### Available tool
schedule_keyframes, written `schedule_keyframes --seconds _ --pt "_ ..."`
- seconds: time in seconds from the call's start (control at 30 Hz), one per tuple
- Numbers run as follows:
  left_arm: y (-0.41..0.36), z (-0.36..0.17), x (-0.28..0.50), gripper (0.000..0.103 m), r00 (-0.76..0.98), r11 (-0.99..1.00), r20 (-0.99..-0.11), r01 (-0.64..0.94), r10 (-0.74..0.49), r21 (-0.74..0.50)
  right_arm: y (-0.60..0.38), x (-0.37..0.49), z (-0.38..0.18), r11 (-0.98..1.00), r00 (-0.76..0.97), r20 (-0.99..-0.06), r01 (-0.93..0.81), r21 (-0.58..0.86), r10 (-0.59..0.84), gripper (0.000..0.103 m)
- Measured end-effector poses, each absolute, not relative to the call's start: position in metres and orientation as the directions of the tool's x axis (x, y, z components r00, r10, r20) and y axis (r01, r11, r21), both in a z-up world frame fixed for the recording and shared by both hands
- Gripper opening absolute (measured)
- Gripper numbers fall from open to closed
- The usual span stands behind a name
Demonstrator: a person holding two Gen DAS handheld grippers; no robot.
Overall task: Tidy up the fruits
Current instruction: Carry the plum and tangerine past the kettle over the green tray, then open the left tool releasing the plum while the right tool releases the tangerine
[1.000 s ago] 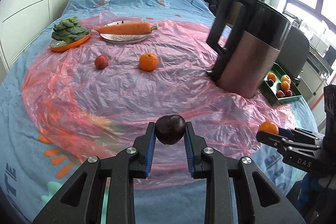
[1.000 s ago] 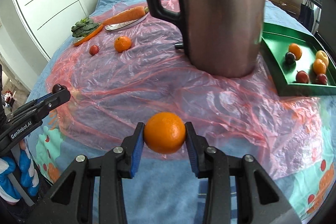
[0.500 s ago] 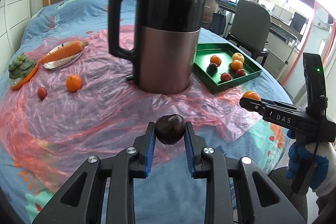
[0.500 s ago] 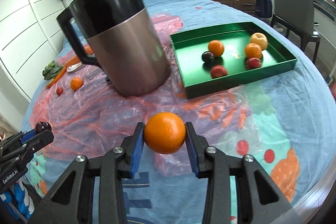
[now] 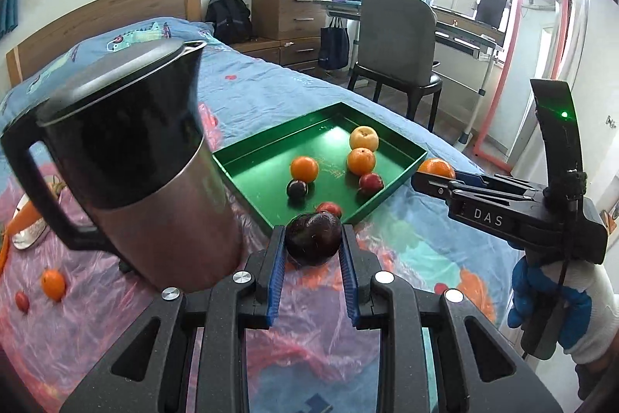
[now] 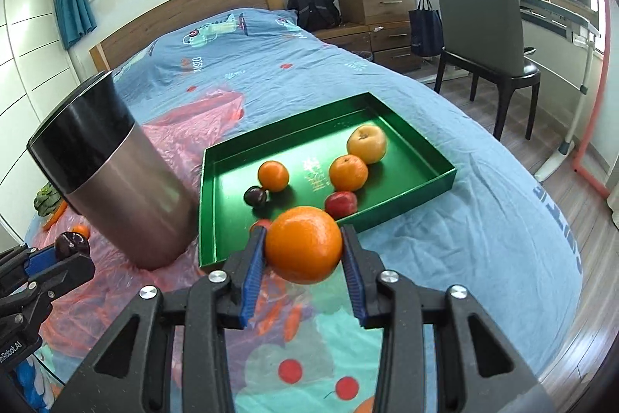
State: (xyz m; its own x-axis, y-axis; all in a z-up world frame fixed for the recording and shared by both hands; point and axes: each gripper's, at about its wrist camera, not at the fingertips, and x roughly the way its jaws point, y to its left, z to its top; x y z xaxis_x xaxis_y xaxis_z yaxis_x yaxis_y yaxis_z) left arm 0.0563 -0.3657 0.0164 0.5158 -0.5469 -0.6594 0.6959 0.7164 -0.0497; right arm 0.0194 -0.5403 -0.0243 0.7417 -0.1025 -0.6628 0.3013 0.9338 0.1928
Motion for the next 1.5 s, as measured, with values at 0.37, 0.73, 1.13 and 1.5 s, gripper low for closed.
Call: schedule_keyframes --seconds 0.37,0.73,1.13,1.5 --pt "-0.44 -0.01 0.134 0.023 0.499 0.712 -0.693 0.702 -0.52 -0.029 -0.604 0.088 -0.043 0.92 0.718 -0.672 0.366 0.14 -0.183 0.036" --pt "-0.496 -0.051 0.178 0.023 0.465 0.702 -0.741 0.712 -0.485 -0.013 -0.635 0.188 -0.054 0.951 0.684 -0.692 0.309 -0.009 -0.229 0.035" --pt "-0.52 -0.071 0.171 0.023 0.502 0.66 -0.728 0.746 -0.467 0.092 -0.647 0.244 -0.092 0.965 0.603 -0.768 0.254 -0.072 -0.216 0.035" --pt "-0.521 -0.07 0.162 0.023 0.524 0.663 -0.718 0.74 -0.458 0.117 -0.649 0.248 -0.095 0.968 0.594 -0.78 0.245 -0.06 -0.199 0.036"
